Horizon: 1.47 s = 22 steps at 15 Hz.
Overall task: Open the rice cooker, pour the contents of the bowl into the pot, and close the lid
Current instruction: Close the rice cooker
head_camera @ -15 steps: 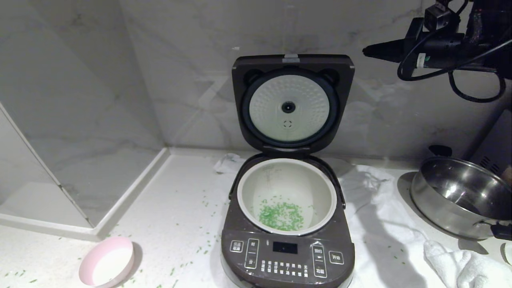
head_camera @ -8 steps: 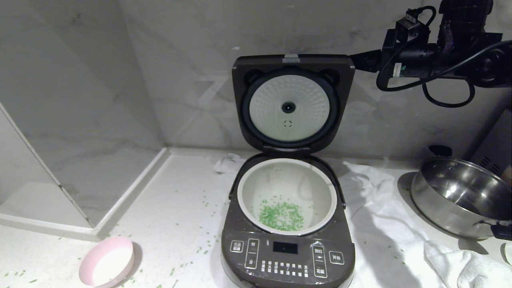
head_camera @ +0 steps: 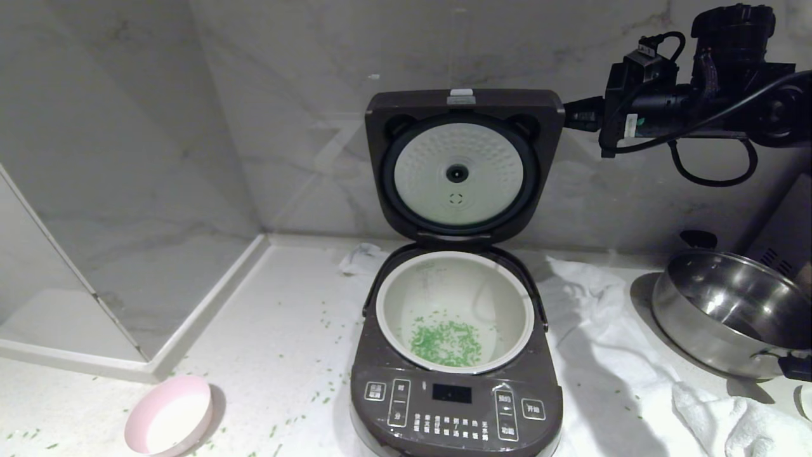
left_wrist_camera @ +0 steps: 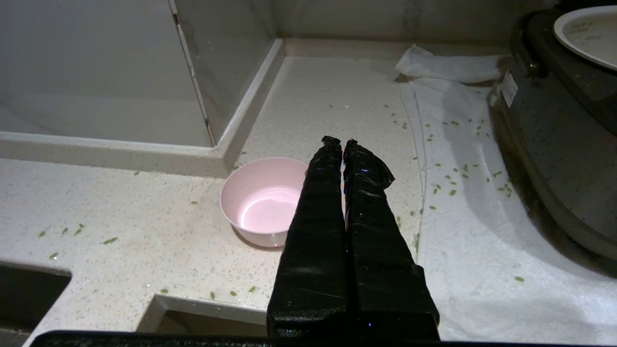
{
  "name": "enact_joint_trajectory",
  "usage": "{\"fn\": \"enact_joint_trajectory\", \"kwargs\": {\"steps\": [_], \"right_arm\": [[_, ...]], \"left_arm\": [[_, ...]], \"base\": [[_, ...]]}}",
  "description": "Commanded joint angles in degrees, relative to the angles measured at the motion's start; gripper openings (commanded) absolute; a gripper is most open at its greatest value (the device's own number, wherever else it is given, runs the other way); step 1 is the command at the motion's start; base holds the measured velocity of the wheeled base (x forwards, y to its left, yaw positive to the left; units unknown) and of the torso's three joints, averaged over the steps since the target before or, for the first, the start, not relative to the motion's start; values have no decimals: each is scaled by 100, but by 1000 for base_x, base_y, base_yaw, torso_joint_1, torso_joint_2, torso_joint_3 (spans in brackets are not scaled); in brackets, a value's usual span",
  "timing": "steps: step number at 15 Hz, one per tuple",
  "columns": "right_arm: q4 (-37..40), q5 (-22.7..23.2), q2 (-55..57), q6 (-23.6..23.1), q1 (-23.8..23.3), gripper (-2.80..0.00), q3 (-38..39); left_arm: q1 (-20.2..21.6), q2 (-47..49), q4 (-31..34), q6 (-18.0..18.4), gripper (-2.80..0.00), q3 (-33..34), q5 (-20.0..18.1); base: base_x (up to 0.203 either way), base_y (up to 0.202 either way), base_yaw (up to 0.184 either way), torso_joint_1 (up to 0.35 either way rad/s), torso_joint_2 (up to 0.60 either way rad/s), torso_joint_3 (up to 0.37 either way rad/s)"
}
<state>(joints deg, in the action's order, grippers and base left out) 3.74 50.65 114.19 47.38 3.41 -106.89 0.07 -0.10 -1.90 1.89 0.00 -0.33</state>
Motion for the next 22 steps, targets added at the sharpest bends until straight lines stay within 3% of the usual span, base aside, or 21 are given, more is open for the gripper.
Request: {"fn": "enact_joint_trajectory", "kwargs": {"steps": [1, 8, 17, 20, 22], "right_arm": [[4, 68, -169, 25, 54, -280, 160], [-9, 111, -470, -30, 394, -280, 1119], [-36, 112, -1050, -871, 832, -280, 3028], [-45, 128, -1294, -895, 1034, -280, 3555], [-174, 110, -1403, -897, 1105, -280, 3875]], "left_arm": [[1, 10, -3, -4, -280, 44, -2], [1, 10, -3, 4, -280, 44, -2], [1, 7, 2, -10, -280, -76, 8], [1, 274, 277, -230, -280, -1035, -143], [10, 1093, 442, -522, -280, -1893, -526]], "base": [[0, 0, 0, 0, 0, 0], [0, 0, 0, 0, 0, 0], [0, 0, 0, 0, 0, 0], [0, 0, 0, 0, 0, 0], [0, 0, 0, 0, 0, 0]]}}
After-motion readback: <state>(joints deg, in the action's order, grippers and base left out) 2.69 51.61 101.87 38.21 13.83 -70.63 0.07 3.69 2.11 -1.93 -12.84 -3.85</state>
